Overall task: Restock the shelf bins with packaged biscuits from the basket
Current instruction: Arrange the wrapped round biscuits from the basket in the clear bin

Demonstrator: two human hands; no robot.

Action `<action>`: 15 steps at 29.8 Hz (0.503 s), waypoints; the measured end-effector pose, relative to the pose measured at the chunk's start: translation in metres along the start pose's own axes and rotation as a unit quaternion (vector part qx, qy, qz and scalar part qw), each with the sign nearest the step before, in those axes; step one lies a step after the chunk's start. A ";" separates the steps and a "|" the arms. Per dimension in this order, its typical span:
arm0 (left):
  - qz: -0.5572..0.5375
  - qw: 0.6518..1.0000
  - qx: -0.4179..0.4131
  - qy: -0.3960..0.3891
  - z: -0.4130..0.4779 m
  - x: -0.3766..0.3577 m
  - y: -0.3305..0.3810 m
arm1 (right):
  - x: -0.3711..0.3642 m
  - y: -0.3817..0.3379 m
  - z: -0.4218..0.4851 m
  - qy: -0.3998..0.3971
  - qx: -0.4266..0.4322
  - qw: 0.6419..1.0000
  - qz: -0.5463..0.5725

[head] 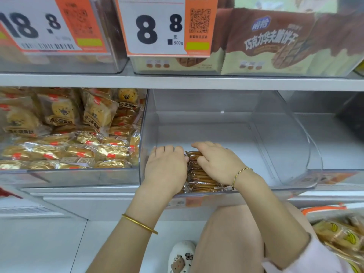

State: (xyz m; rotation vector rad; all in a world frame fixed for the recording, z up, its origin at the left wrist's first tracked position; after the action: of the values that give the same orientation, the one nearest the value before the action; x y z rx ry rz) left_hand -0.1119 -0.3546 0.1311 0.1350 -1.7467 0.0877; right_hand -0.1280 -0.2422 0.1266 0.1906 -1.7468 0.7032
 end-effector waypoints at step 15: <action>-0.296 0.899 -0.298 0.121 -0.124 0.018 0.189 | 0.046 0.094 -0.236 0.378 -0.122 0.905 0.150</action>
State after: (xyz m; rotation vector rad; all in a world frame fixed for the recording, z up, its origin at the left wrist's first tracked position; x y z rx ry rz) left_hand -0.0211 -0.1517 0.1744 0.1884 -1.3499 -0.8382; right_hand 0.0084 -0.0273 0.1674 -0.4848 -1.0936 0.6490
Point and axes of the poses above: each hand's wrist, its own z-axis towards the middle knuckle, its own x-axis out of the back of the hand, y = z × x, the point moved 6 cm from there along z, towards the middle knuckle, and after that the axes turned 15 degrees about x, right-handed, at the moved point
